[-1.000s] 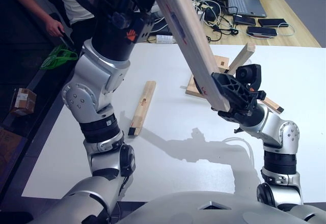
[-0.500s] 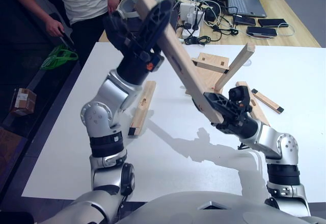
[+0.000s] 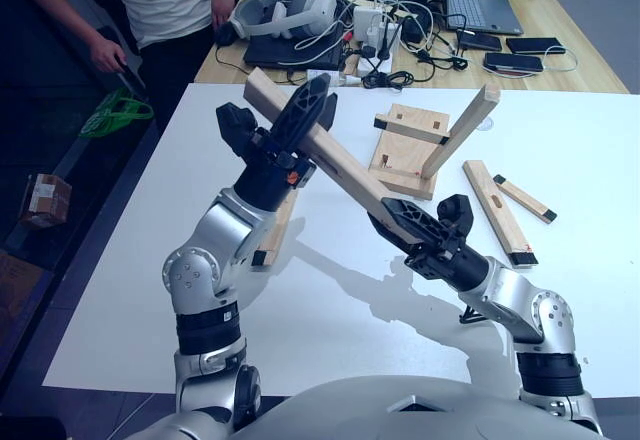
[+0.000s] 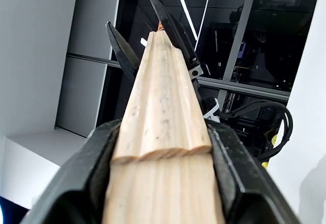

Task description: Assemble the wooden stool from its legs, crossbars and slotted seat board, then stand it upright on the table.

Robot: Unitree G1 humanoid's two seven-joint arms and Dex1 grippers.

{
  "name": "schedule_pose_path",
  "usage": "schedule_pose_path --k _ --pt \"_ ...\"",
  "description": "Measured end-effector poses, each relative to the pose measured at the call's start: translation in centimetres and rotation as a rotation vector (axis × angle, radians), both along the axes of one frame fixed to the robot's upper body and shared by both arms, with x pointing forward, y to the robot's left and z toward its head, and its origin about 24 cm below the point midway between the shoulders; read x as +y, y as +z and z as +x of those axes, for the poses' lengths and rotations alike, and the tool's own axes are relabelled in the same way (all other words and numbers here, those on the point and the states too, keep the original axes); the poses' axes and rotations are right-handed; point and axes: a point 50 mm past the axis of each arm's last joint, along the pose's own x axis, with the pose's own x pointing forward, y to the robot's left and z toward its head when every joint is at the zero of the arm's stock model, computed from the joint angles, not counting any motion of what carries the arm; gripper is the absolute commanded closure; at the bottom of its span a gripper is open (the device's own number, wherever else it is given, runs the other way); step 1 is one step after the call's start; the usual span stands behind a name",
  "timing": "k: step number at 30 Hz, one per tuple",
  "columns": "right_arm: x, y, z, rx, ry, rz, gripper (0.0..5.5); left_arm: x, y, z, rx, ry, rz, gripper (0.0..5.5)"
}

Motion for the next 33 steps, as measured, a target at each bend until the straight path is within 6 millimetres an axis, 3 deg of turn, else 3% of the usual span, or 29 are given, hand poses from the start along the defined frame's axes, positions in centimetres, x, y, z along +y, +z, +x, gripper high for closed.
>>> schedule_pose_path --k 14,24,26,28,29,33 --pt "0.0 -1.7 2.6 0.022 -0.049 -0.255 3.29 1.1 -4.5 1.6 0.241 0.178 0.153 2.74" --pt "-0.2 -2.7 2.6 0.106 -0.079 -0.316 3.29 1.6 -6.8 2.1 0.462 0.266 0.142 2.74" --pt "-1.5 -2.8 3.4 0.148 -0.198 -0.307 3.29 3.0 -7.0 2.5 0.489 0.346 0.122 2.74" --pt "-5.4 -3.2 4.9 0.239 -0.465 -0.32 3.29 6.3 -7.9 2.5 0.548 0.507 0.098 2.74" --pt "-6.1 -3.8 5.0 0.276 -0.51 -0.356 3.29 7.1 -8.1 2.4 0.56 0.543 0.1 2.74" --pt "-4.9 -5.7 4.8 0.398 -0.514 -0.41 3.29 6.5 -8.9 2.7 0.596 0.535 0.096 2.74"
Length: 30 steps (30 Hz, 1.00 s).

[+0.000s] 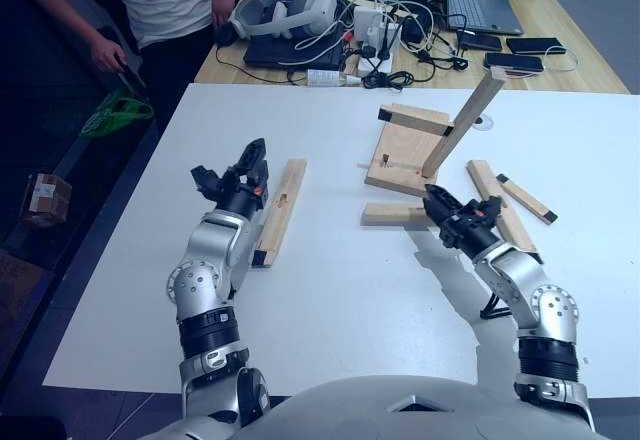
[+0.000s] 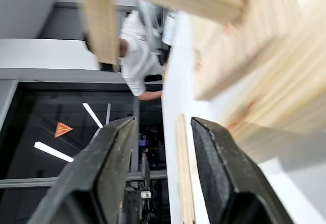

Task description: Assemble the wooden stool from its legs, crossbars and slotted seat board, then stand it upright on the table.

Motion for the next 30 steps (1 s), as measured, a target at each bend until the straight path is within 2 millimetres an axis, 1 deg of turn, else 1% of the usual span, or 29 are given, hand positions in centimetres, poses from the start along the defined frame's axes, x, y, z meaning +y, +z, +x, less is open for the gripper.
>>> schedule_pose_path --k 3,6,8,10,12,13,14,16,18,20,22,24,26,30 --pt "0.2 -0.3 -0.1 0.014 0.008 -0.027 3.29 -0.1 -0.3 0.1 0.016 -0.005 0.021 2.74" --pt "0.9 0.4 -0.8 -0.093 0.101 -0.121 3.29 -0.4 0.0 0.1 -0.001 -0.057 0.087 2.74" --pt "0.9 2.5 -1.2 -0.295 0.243 -0.26 3.29 -0.7 1.3 0.3 -0.053 -0.149 0.248 2.74" --pt "0.3 4.3 -0.6 -0.433 0.295 -0.331 3.29 -1.2 2.4 0.6 -0.106 -0.207 0.368 2.74" --pt "-0.5 5.4 0.2 -0.549 0.355 -0.424 3.29 -1.9 2.8 0.9 -0.124 -0.264 0.542 2.74" --pt "-1.1 6.2 0.7 -0.616 0.385 -0.502 3.29 -2.3 2.9 1.0 -0.134 -0.287 0.645 2.74" --pt "-1.4 6.5 1.1 -0.659 0.406 -0.58 3.29 -2.7 2.9 1.1 -0.141 -0.304 0.736 2.74" --pt "-1.5 6.2 1.6 -0.72 0.438 -0.728 3.29 -3.2 3.0 1.3 -0.161 -0.314 0.894 2.74" --pt "-1.4 5.4 1.9 -0.777 0.45 -0.882 3.29 -3.7 3.3 1.5 -0.204 -0.293 1.01 2.74" --pt "-2.0 4.2 1.8 -0.789 0.381 -1.0 3.29 -3.9 3.6 1.5 -0.26 -0.277 1.092 2.74" --pt "-2.3 2.6 1.2 -0.771 0.324 -1.093 3.29 -4.0 3.8 1.5 -0.301 -0.264 1.147 2.74" --pt "-2.3 1.4 0.3 -0.752 0.326 -1.108 3.29 -4.0 3.6 1.4 -0.312 -0.252 1.171 2.74" --pt "-1.8 0.4 -0.7 -0.755 0.333 -1.062 3.29 -4.4 3.2 1.1 -0.325 -0.232 1.213 2.74" --pt "-1.3 -0.5 -1.2 -0.753 0.314 -1.058 3.36 -5.4 2.7 0.8 -0.349 -0.217 1.302 2.77"
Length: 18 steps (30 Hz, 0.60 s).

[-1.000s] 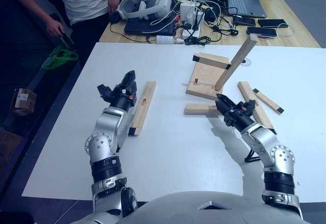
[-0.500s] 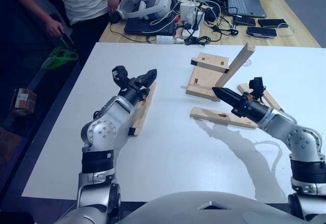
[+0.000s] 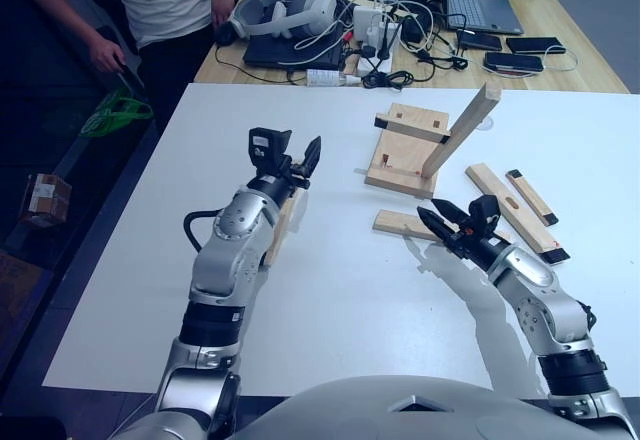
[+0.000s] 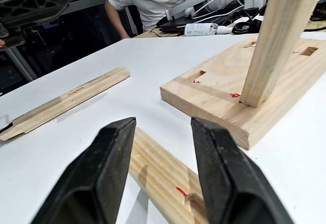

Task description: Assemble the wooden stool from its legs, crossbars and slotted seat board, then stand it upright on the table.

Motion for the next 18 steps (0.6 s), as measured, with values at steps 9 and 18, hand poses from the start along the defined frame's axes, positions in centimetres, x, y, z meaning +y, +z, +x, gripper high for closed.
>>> schedule_pose_path --k 9,18 --pt "-0.8 -0.6 0.7 -0.042 -0.17 -0.064 3.47 -0.7 -0.8 -0.4 -0.03 0.069 0.051 2.77" --pt "-1.1 -0.7 1.1 -0.059 -0.12 -0.101 3.78 -0.6 -0.8 -0.4 -0.042 0.074 0.059 3.04"
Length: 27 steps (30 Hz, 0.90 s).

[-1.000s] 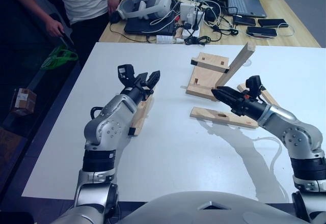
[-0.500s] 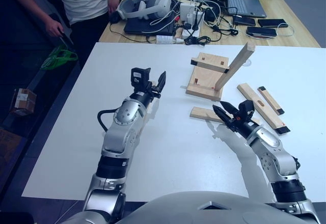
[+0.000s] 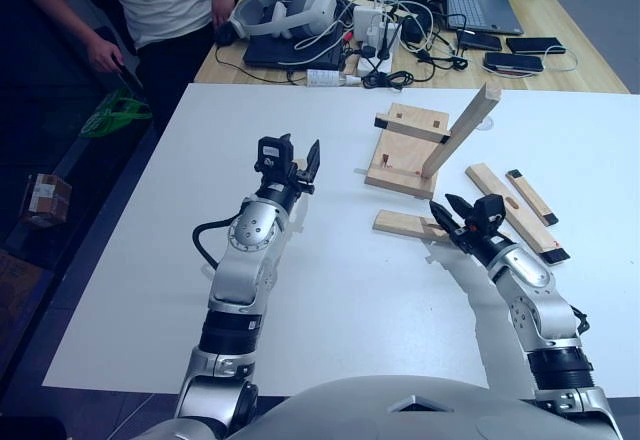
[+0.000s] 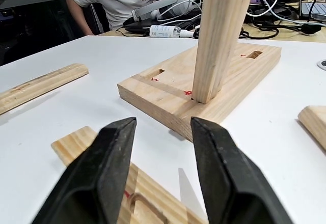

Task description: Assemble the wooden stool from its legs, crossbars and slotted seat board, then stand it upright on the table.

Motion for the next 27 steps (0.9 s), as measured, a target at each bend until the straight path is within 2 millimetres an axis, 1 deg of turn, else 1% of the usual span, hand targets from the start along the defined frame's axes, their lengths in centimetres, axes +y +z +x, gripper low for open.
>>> schedule_pose_path --k 3,6,7,8,9,11,14,17,19,23,24,27 --pt "0.0 0.2 0.1 -0.012 0.012 0.002 4.3 -0.2 0.1 0.0 -0.008 -0.023 -0.012 3.51" --pt "-0.4 0.4 0.4 -0.021 0.021 -0.014 4.37 -0.2 0.1 0.0 -0.01 -0.023 0.002 3.58" --pt "-0.9 0.6 0.7 -0.028 0.036 -0.032 4.18 -0.2 0.0 0.0 -0.01 -0.021 0.014 3.62" --pt "-1.5 1.0 1.1 -0.043 0.047 -0.054 4.12 -0.2 0.0 0.0 -0.01 -0.019 0.022 3.62" --pt "-2.4 1.7 1.6 -0.06 0.072 -0.083 3.9 -0.2 0.0 0.0 -0.011 -0.018 0.031 3.62" --pt "-3.3 2.4 2.0 -0.071 0.113 -0.103 3.6 -0.2 0.0 0.1 -0.01 -0.016 0.039 3.62" --pt "-3.8 2.4 2.1 -0.058 0.173 -0.111 3.08 -0.3 -0.3 0.2 0.0 -0.012 0.041 3.62" --pt "-3.9 2.4 1.8 -0.048 0.238 -0.117 2.54 -0.3 -0.3 0.2 0.0 -0.011 0.043 3.62" --pt "-4.5 2.1 1.7 -0.02 0.298 -0.19 2.54 -0.3 -0.3 0.2 0.001 -0.011 0.045 3.62" --pt "-5.4 0.4 1.2 0.078 0.51 -0.404 2.54 -0.3 -0.5 0.2 0.006 -0.011 0.048 3.62" --pt "-5.6 0.3 1.4 0.079 0.544 -0.435 2.54 -0.3 -0.5 0.3 0.007 -0.014 0.048 3.62" --pt "-5.7 0.9 3.1 0.04 0.601 -0.536 2.54 -0.4 -0.4 0.4 0.005 -0.025 0.048 3.62"
